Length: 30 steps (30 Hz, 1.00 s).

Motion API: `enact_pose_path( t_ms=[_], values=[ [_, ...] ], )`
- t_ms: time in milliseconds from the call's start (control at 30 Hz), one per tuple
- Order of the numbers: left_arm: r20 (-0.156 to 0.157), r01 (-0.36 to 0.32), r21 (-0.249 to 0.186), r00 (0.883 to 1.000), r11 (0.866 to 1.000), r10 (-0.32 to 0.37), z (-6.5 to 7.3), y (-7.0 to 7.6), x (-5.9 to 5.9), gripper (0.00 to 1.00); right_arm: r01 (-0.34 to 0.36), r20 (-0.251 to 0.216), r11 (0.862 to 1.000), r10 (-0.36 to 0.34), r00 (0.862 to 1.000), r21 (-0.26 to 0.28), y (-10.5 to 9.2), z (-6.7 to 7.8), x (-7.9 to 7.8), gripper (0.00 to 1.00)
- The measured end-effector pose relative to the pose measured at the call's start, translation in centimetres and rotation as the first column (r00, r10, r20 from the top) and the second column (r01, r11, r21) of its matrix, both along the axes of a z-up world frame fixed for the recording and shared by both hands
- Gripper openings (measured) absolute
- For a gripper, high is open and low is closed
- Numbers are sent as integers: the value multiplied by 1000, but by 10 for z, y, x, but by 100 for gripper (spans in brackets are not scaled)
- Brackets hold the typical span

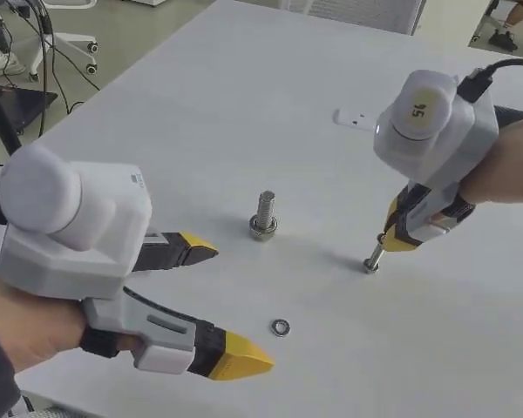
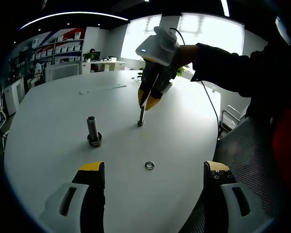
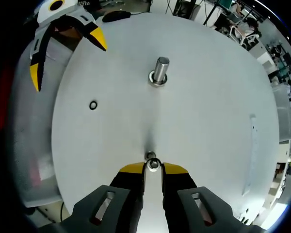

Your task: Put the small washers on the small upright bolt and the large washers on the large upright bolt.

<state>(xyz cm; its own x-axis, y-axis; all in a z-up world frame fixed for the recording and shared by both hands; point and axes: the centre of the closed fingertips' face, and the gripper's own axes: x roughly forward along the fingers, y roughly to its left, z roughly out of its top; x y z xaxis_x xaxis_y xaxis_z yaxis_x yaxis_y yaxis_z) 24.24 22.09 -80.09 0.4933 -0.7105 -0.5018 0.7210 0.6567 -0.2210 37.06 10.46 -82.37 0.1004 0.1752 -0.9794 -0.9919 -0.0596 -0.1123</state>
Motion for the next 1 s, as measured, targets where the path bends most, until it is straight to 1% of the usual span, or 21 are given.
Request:
enact_pose_path(
  t_ms=[500,567,600,667,867,1000],
  values=[
    [-3,-1,0,1000,1000,1,1,1,-1,84,2,-20,1000,-2,1000,-12,1,-11,-3,14],
    [-4,-1,0,1000,1000,1,1,1,-1,84,4,-24,1000,-4,1000,-12,1,-14,-3,14],
    [-4,-1,0,1000,1000,1,1,2,-1,84,6,-28,1000,-7,1000,-13,1,-20,-1,14],
    [-5,-3,1,1000,1000,3,1,2,-1,84,7,-31,1000,-8,999,-16,1,-23,-1,14],
    [-7,-3,2,1000,1000,3,0,2,-1,84,11,-42,1000,-11,999,-19,-1,-29,-3,14],
    [-9,-3,3,1000,1000,3,-1,3,0,84,14,-51,1000,-15,999,-18,-1,-36,-2,14]
  ],
)
